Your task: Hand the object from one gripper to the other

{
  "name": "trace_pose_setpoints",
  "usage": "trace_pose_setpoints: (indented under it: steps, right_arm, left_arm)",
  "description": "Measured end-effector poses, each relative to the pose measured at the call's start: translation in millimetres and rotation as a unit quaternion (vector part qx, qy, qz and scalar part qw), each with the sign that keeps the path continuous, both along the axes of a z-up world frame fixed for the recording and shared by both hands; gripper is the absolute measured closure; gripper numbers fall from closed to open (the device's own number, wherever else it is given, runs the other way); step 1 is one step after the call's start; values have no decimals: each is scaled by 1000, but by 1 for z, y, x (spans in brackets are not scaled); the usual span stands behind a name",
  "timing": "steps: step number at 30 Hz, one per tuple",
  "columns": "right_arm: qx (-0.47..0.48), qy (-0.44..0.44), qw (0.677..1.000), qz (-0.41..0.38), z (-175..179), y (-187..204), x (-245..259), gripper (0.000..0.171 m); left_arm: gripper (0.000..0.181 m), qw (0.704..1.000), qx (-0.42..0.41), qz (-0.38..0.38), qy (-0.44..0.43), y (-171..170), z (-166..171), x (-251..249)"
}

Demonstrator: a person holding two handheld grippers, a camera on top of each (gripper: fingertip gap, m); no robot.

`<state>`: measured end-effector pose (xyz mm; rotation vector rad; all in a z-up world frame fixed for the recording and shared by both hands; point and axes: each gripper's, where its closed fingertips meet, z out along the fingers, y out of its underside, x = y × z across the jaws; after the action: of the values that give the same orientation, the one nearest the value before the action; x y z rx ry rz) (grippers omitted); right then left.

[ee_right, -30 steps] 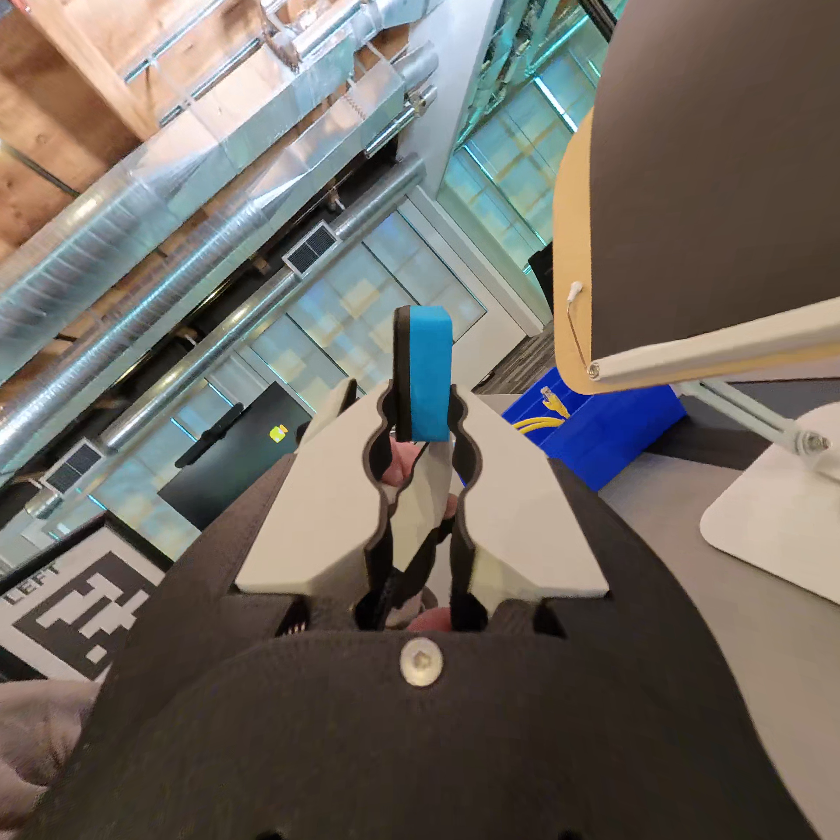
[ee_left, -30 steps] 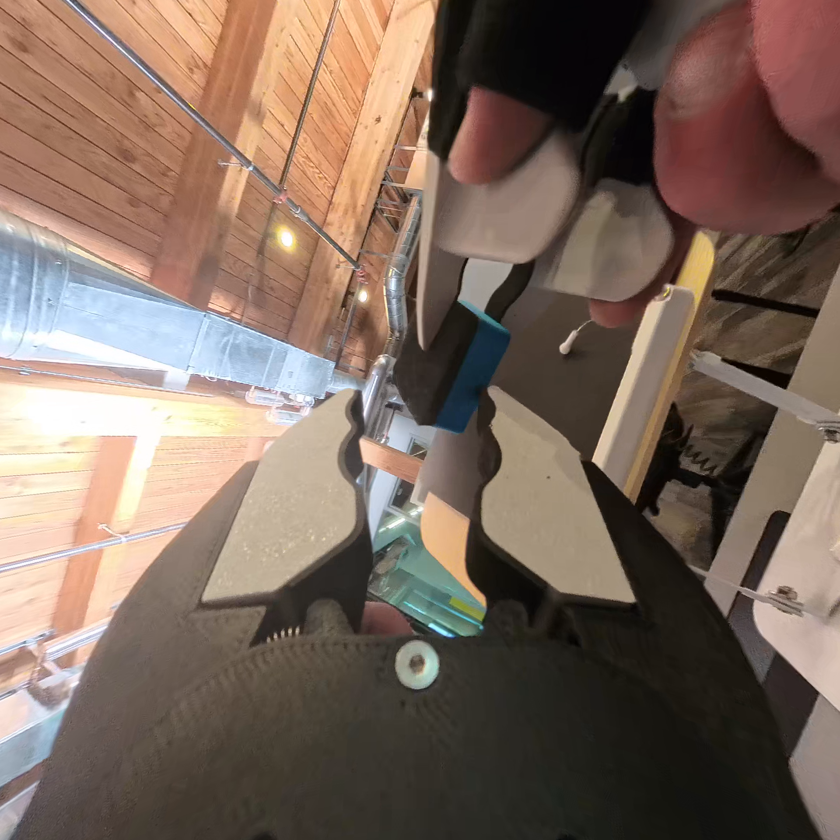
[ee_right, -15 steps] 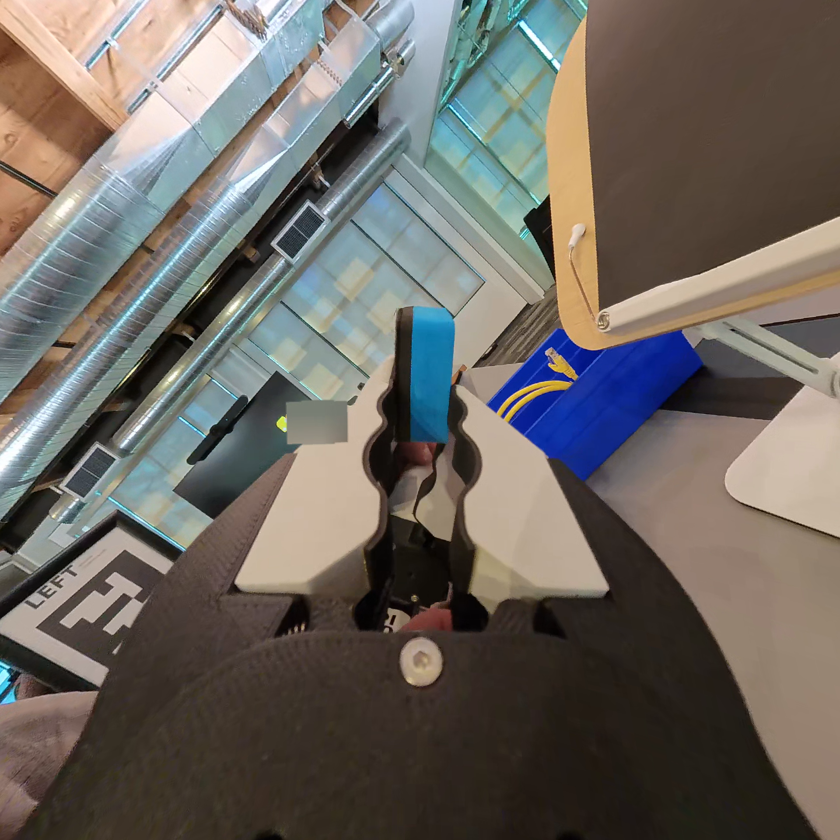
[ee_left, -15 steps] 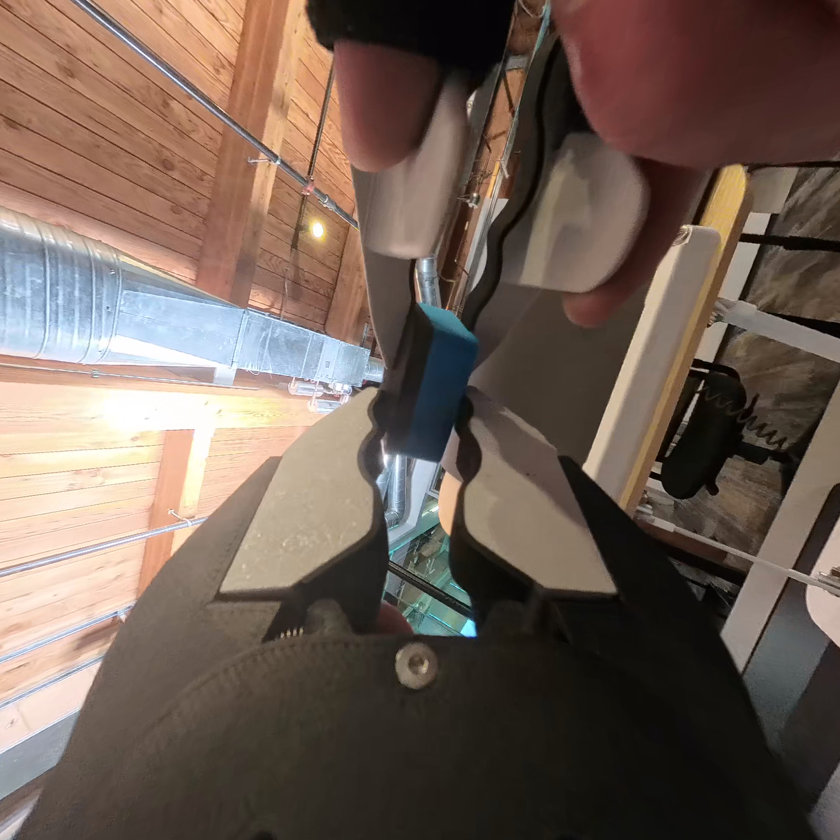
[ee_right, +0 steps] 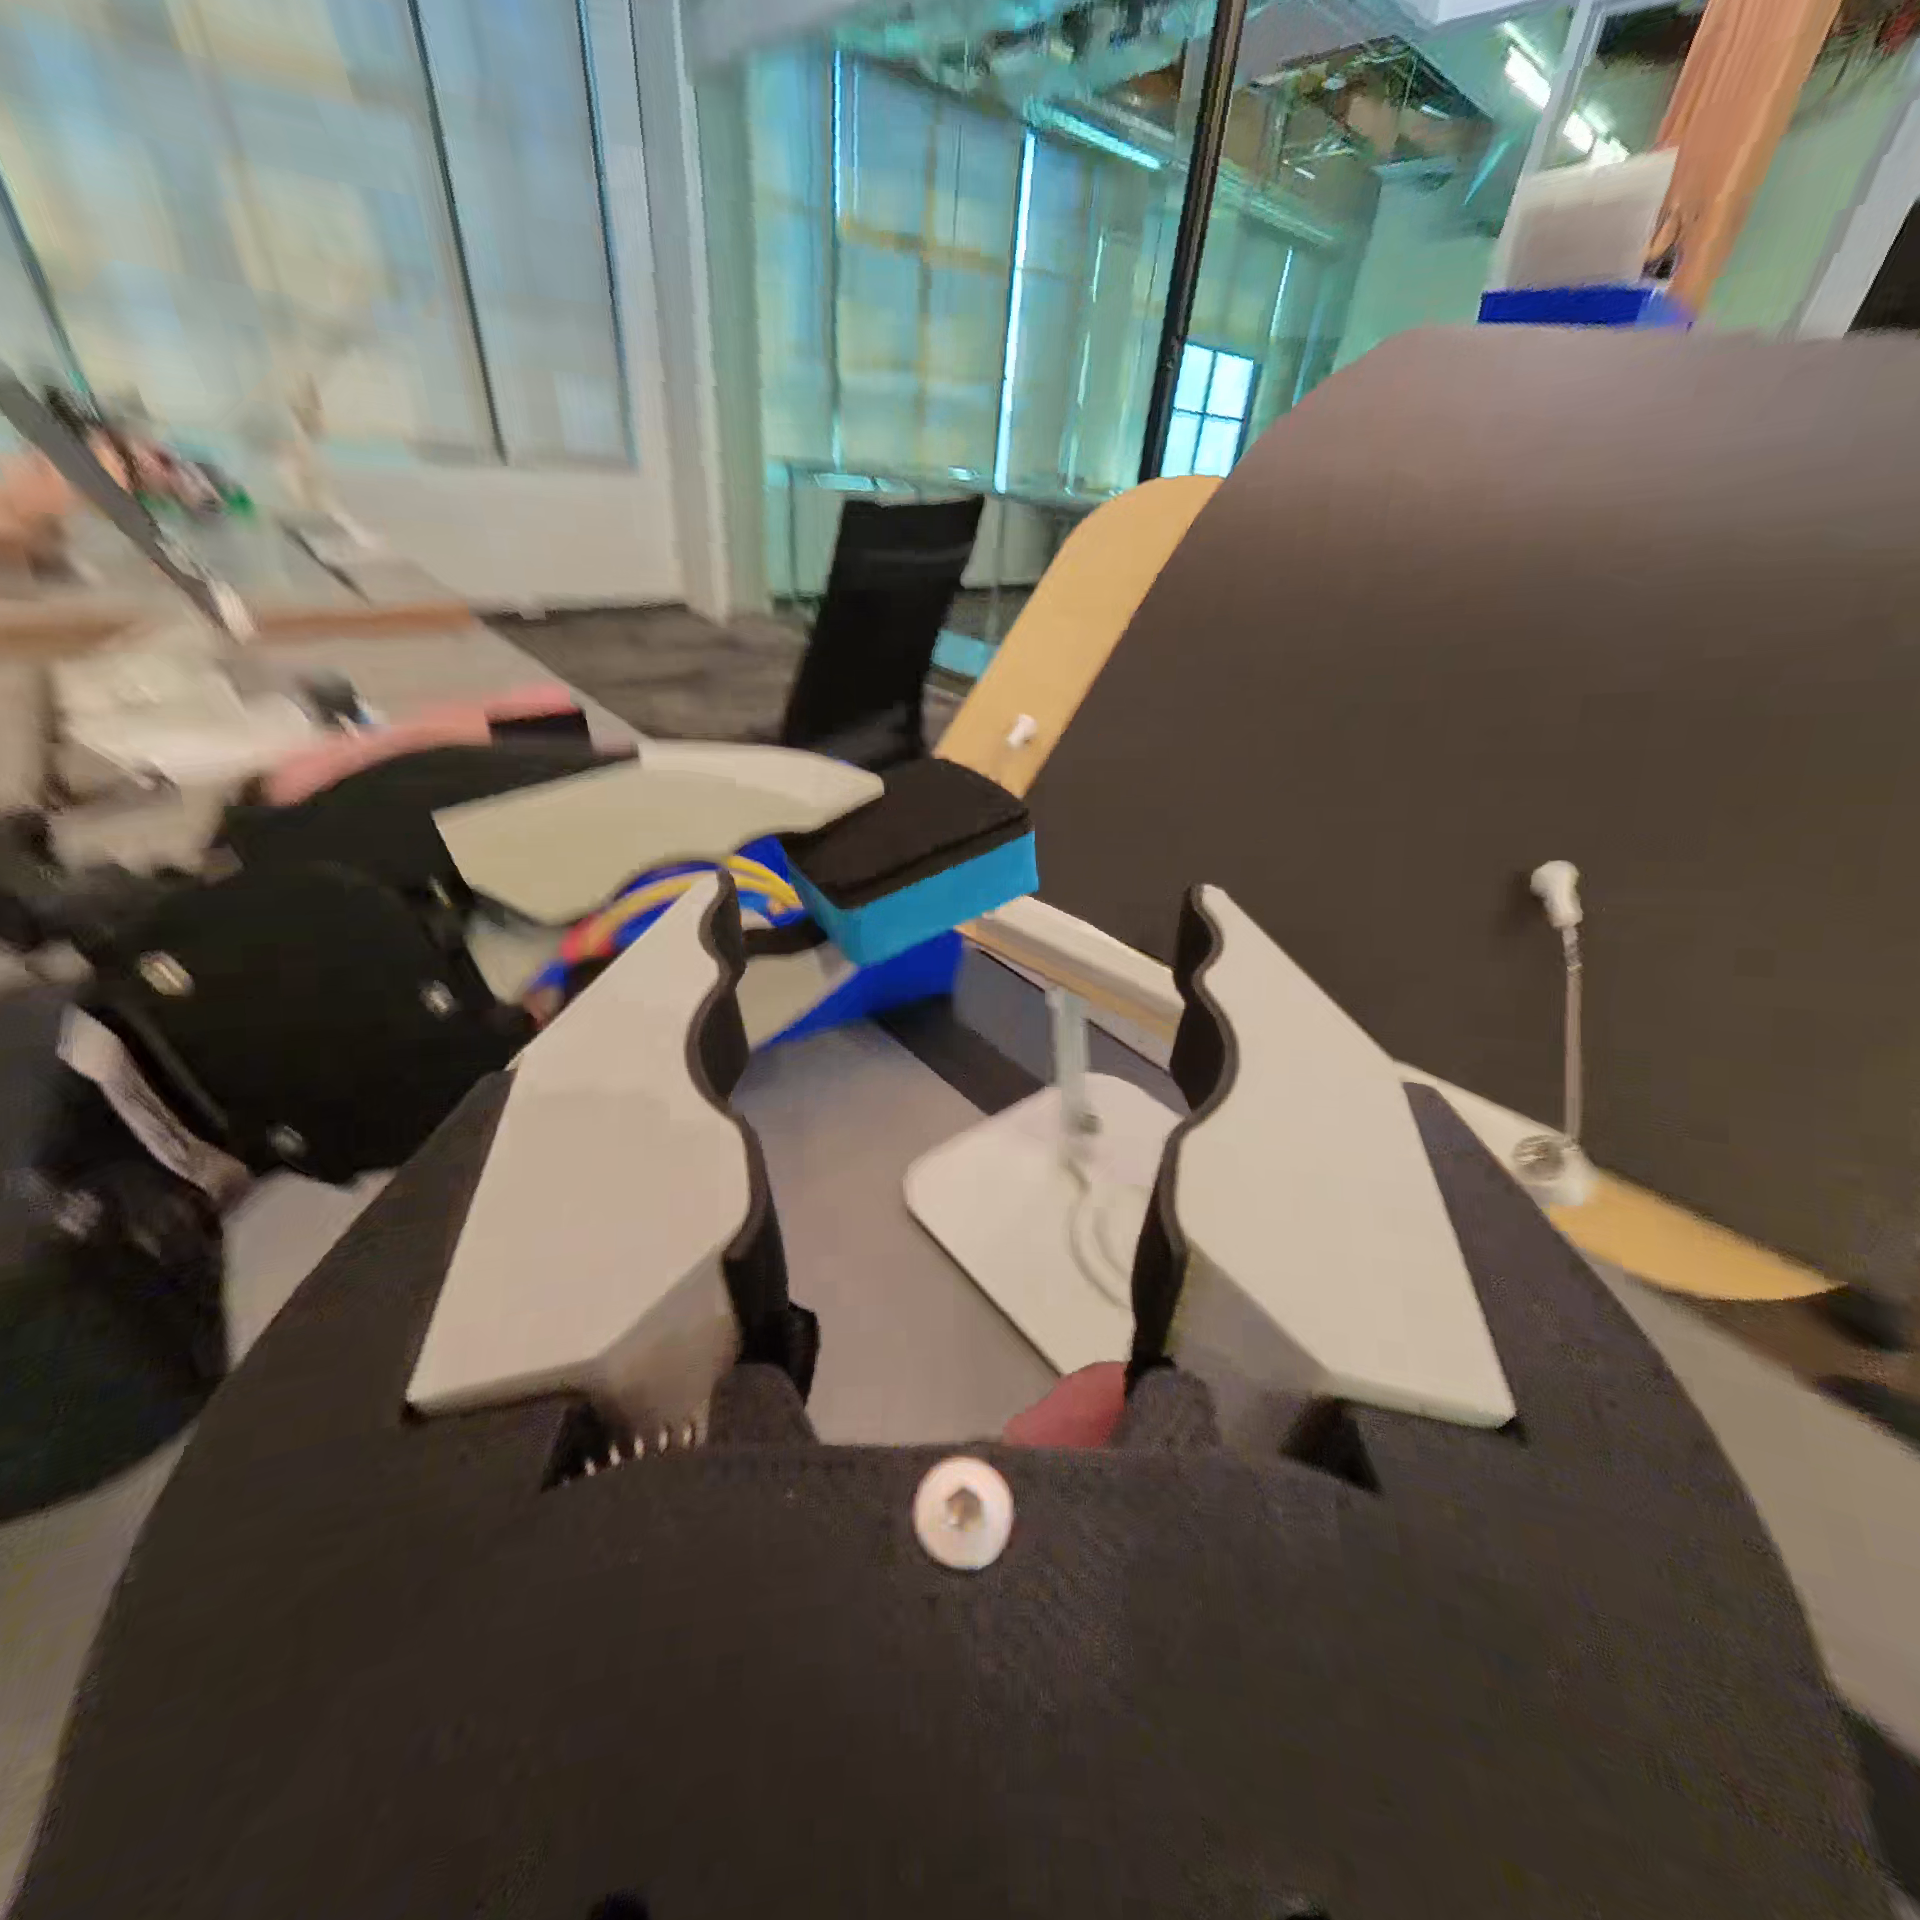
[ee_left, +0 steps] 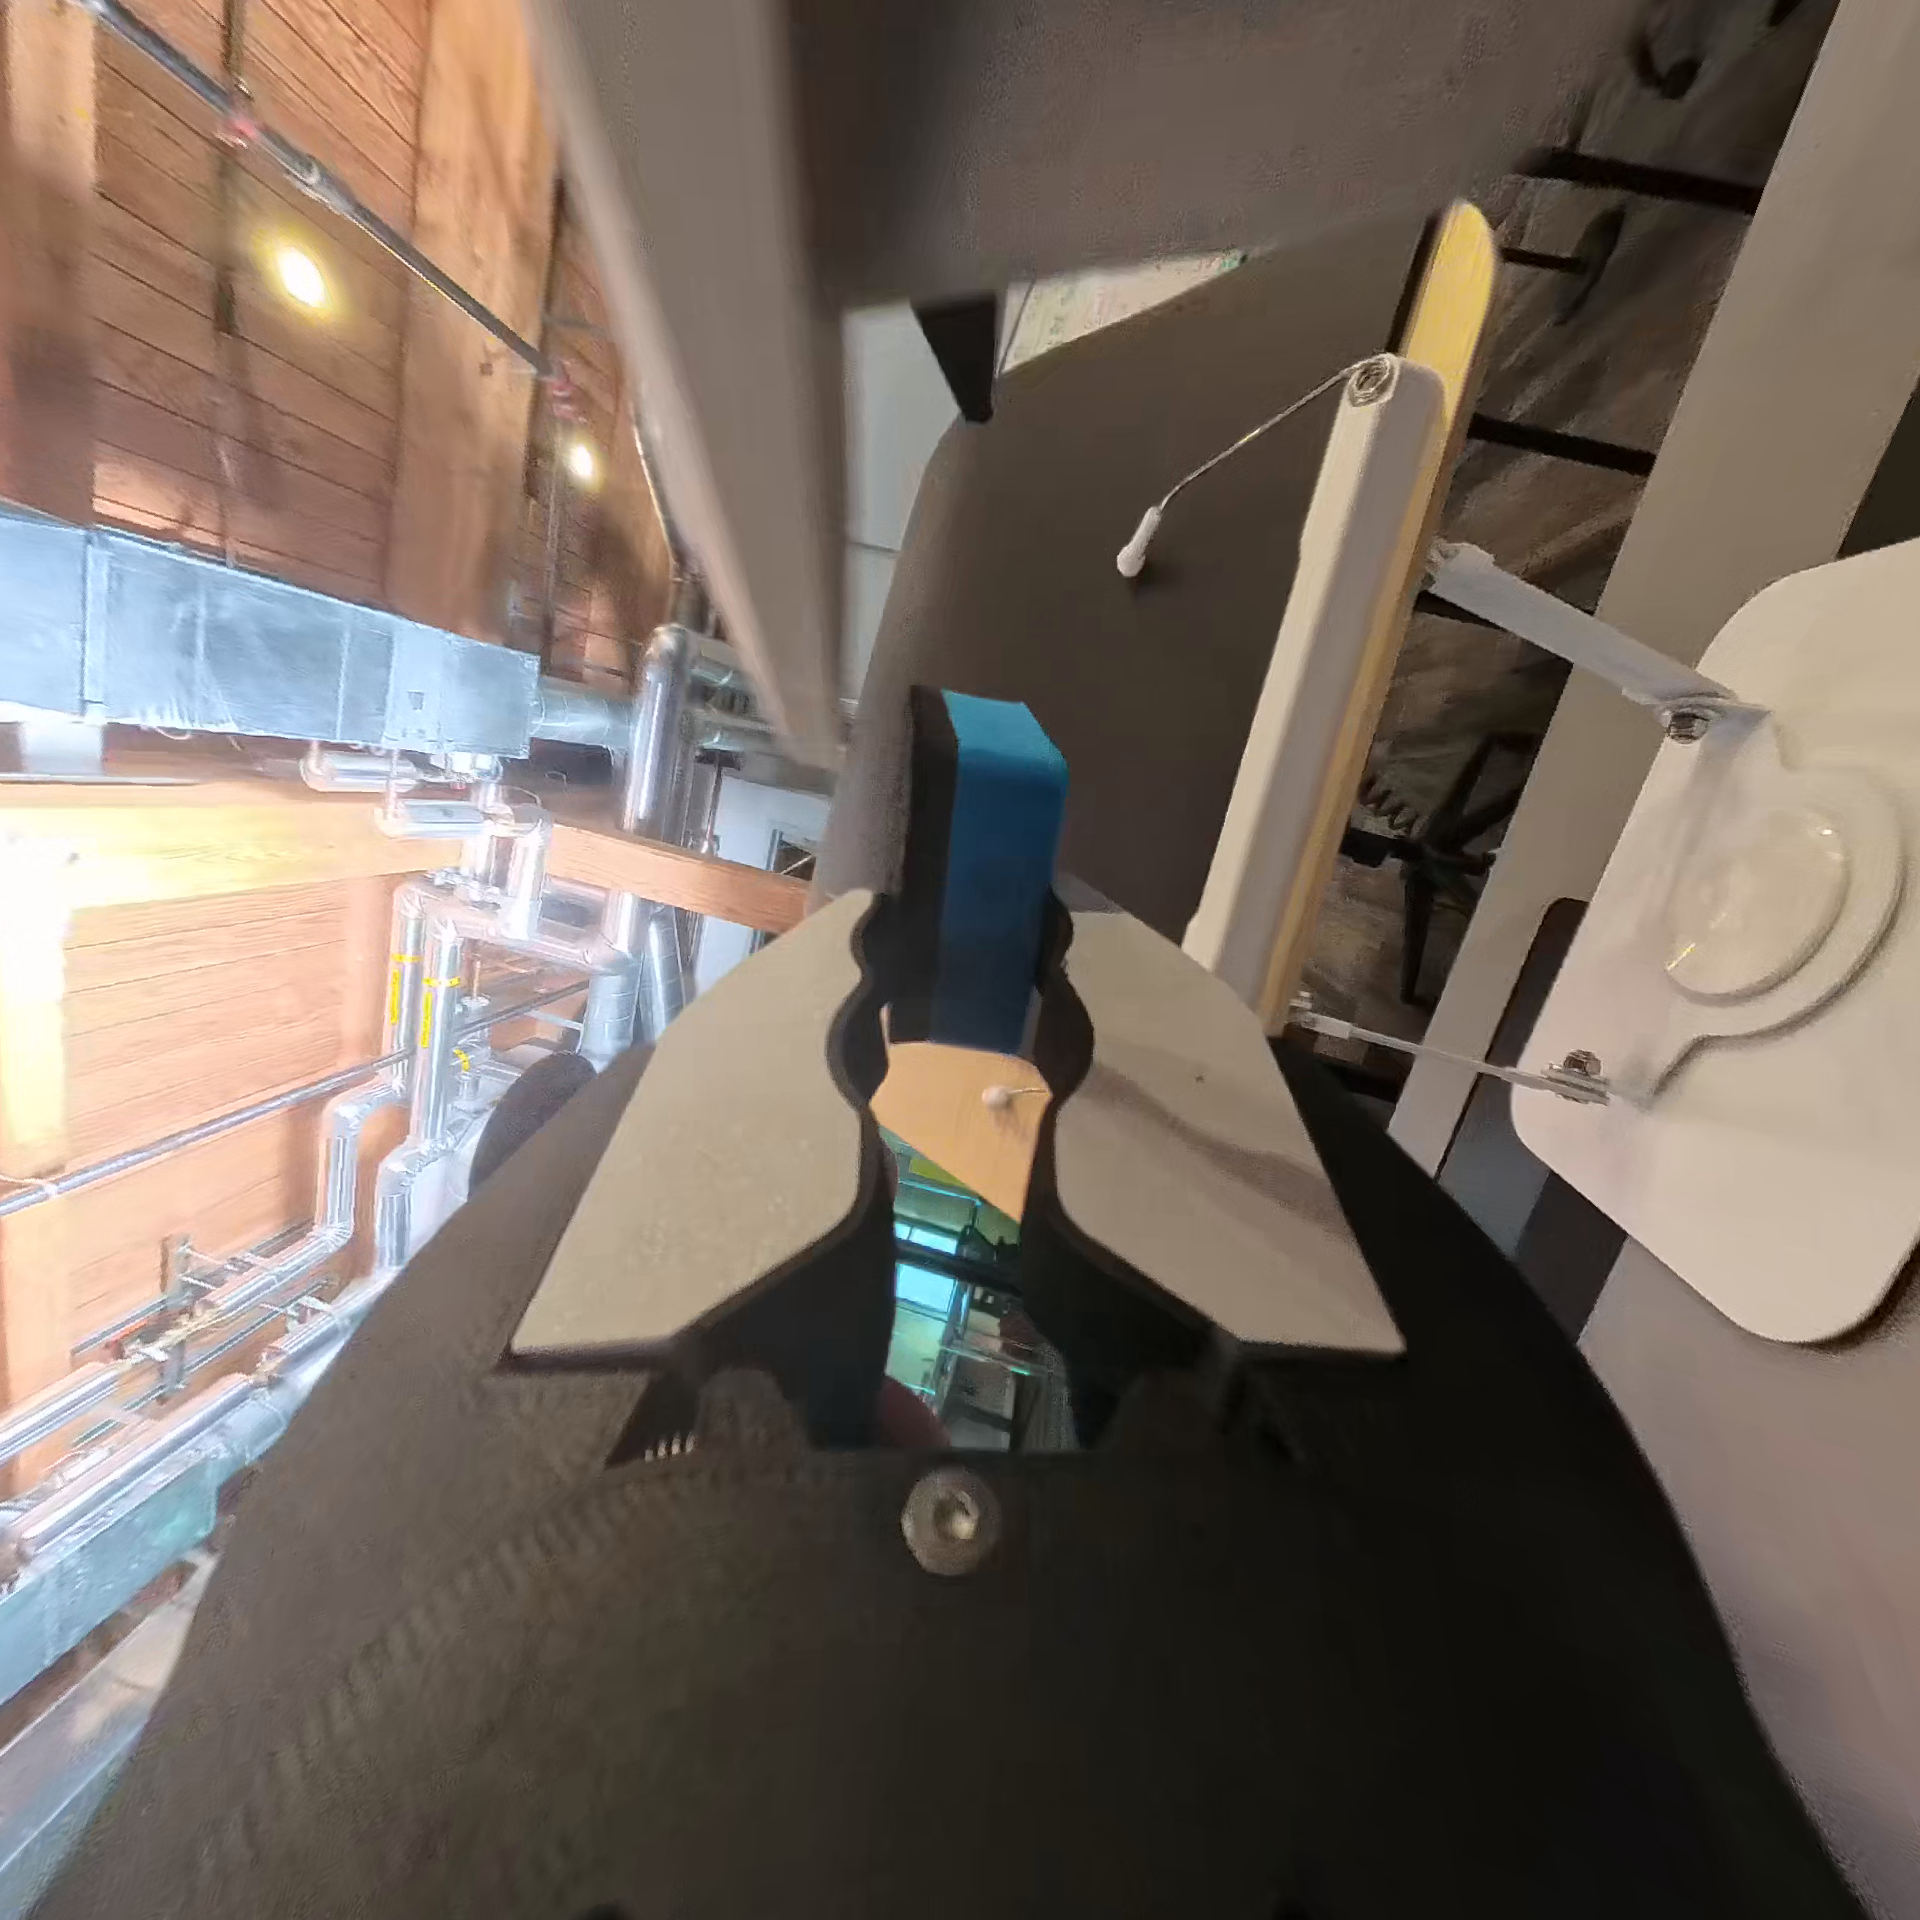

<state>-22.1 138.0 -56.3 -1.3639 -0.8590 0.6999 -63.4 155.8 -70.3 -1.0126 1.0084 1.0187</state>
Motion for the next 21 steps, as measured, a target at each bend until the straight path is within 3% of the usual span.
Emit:
trace_pose_setpoints:
  steps: [13, 21]
  right_arm:
    - [37, -79, 993, 77, -23, -15, -8, 113]
    - [21, -29, 993, 117, -15, -22, -8, 115]
  left_arm:
    - [157, 991, -49, -111, 55, -29, -9, 43]
    - [154, 989, -38, -139, 39, -37, -2, 47]
